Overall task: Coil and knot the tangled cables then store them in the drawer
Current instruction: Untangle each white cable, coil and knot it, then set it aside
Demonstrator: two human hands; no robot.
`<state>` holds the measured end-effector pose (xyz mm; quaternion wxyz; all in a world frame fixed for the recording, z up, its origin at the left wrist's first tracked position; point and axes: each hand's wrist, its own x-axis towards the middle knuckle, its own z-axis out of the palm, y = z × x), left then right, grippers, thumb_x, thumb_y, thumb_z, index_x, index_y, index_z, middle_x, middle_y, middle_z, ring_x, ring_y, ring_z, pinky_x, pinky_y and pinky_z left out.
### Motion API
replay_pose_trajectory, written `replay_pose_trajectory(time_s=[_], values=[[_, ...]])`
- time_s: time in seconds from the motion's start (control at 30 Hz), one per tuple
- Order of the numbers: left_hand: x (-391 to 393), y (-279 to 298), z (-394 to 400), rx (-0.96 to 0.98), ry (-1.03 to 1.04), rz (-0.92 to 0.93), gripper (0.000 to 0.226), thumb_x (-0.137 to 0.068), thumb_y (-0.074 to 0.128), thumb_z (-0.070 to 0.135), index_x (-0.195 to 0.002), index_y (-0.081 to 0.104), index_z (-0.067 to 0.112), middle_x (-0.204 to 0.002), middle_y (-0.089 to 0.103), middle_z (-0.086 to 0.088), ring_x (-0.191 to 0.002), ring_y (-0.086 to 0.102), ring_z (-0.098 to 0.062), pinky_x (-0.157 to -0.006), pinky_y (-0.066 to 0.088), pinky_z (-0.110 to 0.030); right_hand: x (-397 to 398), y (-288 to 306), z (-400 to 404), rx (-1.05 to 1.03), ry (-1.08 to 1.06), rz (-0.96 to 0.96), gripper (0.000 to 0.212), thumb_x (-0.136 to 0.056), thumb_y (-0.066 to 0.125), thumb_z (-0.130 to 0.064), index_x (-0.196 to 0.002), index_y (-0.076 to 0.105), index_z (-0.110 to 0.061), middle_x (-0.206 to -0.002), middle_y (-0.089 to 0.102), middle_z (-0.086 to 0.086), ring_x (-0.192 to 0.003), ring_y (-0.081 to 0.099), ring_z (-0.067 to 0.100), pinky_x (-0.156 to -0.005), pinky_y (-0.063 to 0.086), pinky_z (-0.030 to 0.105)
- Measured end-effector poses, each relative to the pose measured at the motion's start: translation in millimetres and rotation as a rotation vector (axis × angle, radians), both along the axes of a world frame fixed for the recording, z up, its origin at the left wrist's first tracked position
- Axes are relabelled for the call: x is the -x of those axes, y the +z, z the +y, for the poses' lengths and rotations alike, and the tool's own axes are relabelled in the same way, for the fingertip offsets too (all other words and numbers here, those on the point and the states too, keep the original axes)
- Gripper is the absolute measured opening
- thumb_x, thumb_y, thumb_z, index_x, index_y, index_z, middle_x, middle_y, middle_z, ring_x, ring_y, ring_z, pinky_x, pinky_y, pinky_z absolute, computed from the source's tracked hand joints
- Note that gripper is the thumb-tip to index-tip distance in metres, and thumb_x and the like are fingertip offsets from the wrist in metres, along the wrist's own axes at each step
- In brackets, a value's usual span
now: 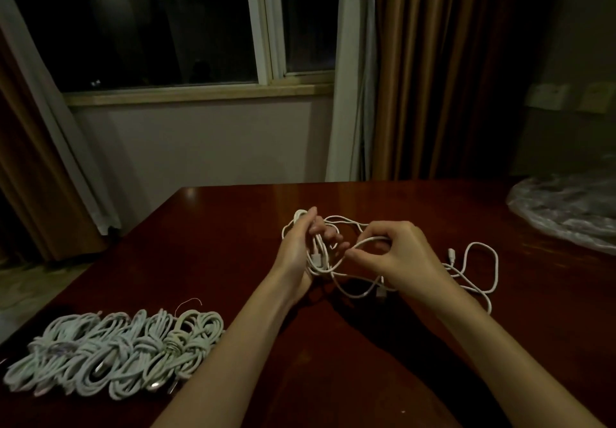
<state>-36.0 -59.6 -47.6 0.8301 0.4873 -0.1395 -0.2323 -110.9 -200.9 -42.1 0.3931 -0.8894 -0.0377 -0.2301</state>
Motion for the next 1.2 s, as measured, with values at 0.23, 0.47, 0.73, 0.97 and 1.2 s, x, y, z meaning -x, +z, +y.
replay_pose_trajectory(time_s=[0.23, 0.47, 0.73, 0.97, 1.2], values=[[6.6, -4.3, -3.2, -0.322, -0.164, -0.154, 0.039, -0.099, 0.046, 0.036, -0.064, 0.047, 0.020, -0.062, 0.055, 0.006, -0.054, 0.056, -0.007, -0.061, 0.049, -0.027, -1.0, -5.1, 1.8, 0.131, -0.004, -0.018, 0.009, -0.079, 0.078, -0.021, -0.080, 0.070, -0.024, -0.078, 0.069, -0.013, -0.076, 0.064, -0.006, -0.066, 0.051, 0.011], [7.6, 1.1, -3.8, -0.368, -0.220, -0.269, 0.037, -0.101, 0.040, 0.035, -0.082, 0.052, 0.006, -0.056, 0.052, 0.002, -0.037, 0.034, -0.003, -0.037, 0.028, -0.014, 2.5, 7.2, 0.5, -0.241, 0.080, 0.117, 0.011, -0.088, 0.067, -0.017, -0.077, 0.071, -0.015, -0.063, 0.066, -0.008, -0.061, 0.062, -0.001, -0.057, 0.047, 0.013], [13.7, 1.7, -6.3, -0.364, -0.356, -0.197, 0.042, -0.080, 0.052, 0.057, -0.066, 0.047, 0.017, -0.050, 0.024, 0.006, -0.039, 0.021, -0.005, -0.038, 0.021, -0.015, -0.6, 6.9, -0.7, -0.445, 0.021, 0.044, 0.027, -0.096, 0.055, -0.016, -0.082, 0.071, 0.000, -0.038, 0.045, -0.014, -0.037, 0.039, -0.002, -0.043, 0.028, 0.011], [4.0, -0.7, -4.9, -0.102, -0.104, -0.082, 0.042, -0.080, 0.052, 0.054, -0.056, 0.038, 0.023, -0.048, 0.026, 0.008, -0.035, 0.024, -0.003, -0.035, 0.023, -0.014, -5.1, 2.6, -2.3, -0.559, 0.036, 0.027, 0.023, -0.098, 0.052, -0.016, -0.092, 0.072, -0.005, -0.054, 0.050, -0.006, -0.043, 0.042, 0.004, -0.047, 0.033, 0.022], [13.6, -3.8, -10.8, -0.327, 0.002, -0.350, 0.060, -0.081, 0.045, 0.058, -0.090, 0.061, 0.001, -0.070, 0.064, 0.000, -0.056, 0.063, -0.004, -0.052, 0.050, -0.013, 2.7, 0.9, 21.1, -0.362, 0.165, -0.052, 0.021, -0.095, 0.057, -0.012, -0.097, 0.071, -0.027, -0.079, 0.072, -0.019, -0.079, 0.066, -0.006, -0.066, 0.049, 0.011]])
